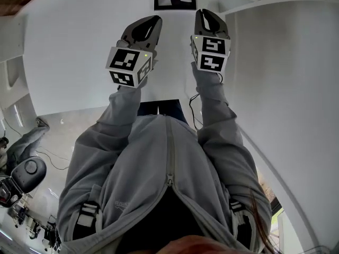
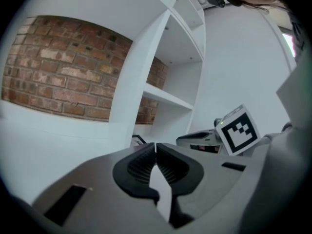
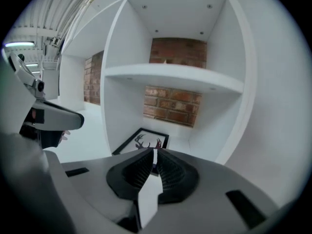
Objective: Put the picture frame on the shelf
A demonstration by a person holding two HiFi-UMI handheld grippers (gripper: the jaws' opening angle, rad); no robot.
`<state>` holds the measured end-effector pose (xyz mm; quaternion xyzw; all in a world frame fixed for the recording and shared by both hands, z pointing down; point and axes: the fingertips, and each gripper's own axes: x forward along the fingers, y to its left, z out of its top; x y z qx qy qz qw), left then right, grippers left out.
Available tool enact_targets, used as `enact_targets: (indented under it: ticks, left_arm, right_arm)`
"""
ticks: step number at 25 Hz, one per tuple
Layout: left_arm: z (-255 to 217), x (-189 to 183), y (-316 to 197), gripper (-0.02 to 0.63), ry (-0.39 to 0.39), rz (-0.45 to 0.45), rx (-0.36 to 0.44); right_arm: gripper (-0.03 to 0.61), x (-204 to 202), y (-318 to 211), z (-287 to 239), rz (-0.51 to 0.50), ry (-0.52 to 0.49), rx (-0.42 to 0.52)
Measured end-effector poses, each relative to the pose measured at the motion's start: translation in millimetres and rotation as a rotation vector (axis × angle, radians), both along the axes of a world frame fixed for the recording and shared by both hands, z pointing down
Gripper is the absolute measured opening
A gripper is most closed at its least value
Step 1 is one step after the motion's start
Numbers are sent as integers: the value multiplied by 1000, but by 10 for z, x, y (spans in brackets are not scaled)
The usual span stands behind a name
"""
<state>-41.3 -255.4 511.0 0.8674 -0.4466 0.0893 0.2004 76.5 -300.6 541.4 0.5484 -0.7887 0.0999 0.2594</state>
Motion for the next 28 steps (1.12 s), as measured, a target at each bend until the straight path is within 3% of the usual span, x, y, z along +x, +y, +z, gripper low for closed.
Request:
enact_targets:
  ticks: [7, 16, 22, 28]
  left_arm:
    - [-640, 82, 102, 8, -40, -13, 79]
    - [-1586, 104, 326, 8, -47, -51, 233]
    - [-2044, 60, 567, 8, -63, -80, 335]
    - [-2229, -8, 812, 8, -66, -84, 360]
  right_arm:
    - [29, 216, 228, -1016, 105, -88, 140]
    - [28, 157, 724, -2156, 84, -123, 357]
    - [28, 104, 1088, -2551, 49, -117, 446]
    - [28, 46, 1378, -2701, 37, -146, 460]
